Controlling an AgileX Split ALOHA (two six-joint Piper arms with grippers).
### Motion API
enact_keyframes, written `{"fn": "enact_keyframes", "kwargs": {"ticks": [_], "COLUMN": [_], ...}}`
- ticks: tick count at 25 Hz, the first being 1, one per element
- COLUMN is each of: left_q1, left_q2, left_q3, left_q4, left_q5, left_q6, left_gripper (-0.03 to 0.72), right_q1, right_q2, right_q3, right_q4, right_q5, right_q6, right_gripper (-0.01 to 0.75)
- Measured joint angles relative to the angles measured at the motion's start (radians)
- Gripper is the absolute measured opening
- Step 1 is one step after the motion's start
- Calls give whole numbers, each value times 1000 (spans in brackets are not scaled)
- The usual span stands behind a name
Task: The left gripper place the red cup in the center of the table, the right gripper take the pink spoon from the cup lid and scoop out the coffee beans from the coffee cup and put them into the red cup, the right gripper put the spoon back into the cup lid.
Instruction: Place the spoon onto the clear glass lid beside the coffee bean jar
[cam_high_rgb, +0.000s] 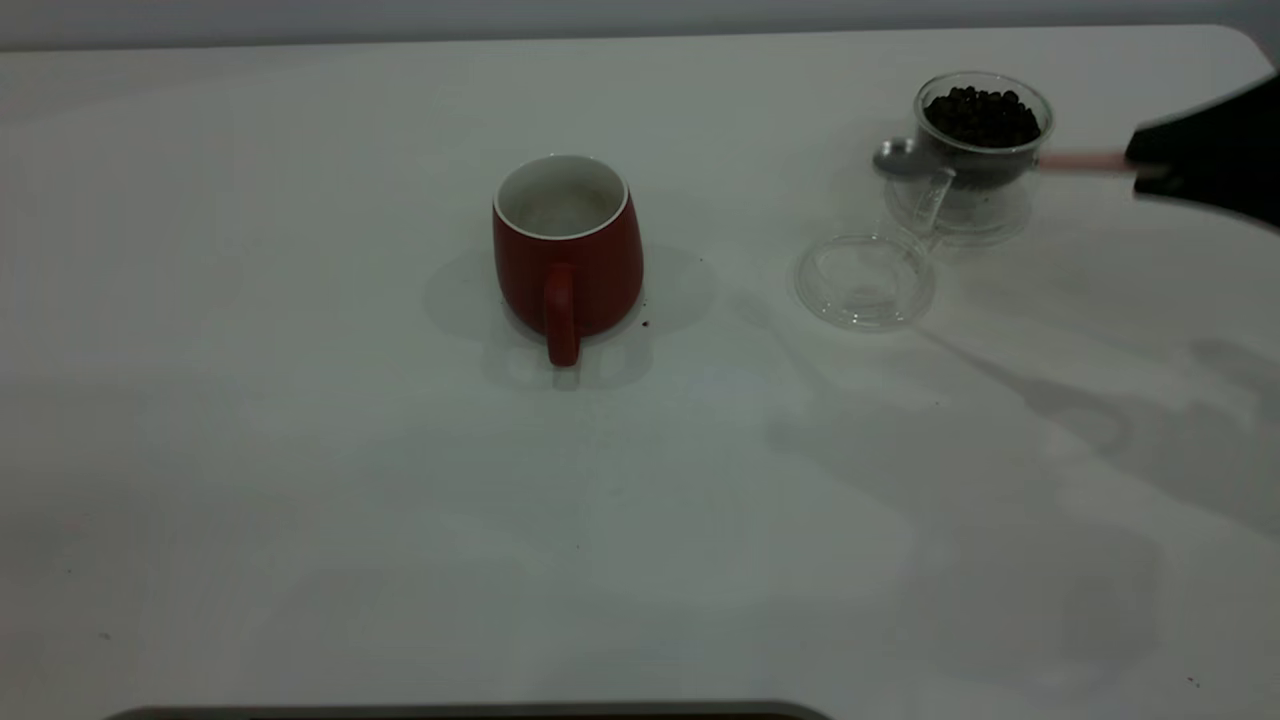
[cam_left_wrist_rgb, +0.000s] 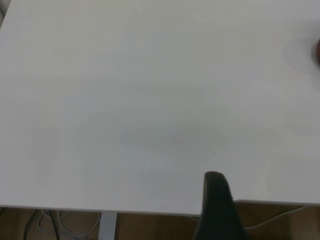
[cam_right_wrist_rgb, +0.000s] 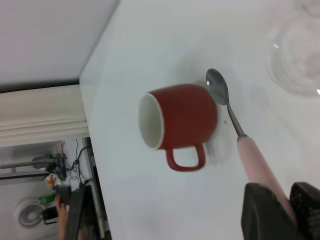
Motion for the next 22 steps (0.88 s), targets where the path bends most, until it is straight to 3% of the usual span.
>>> {"fn": "enact_keyframes", "kwargs": {"ticks": [8,22], "left_q1": [0,0], "left_q2": [0,0], "left_q3": [0,0], "left_q4": [0,0], "left_q5": [0,0], "left_q6": [0,2], "left_gripper": [569,569], "right_q1": [2,32], "right_q2": [271,461], "right_q3": [-120,-303], "right_q4": [49,70], "right_q5": [80,36], "right_q6": [-65,-47], "right_gripper": [106,106]}}
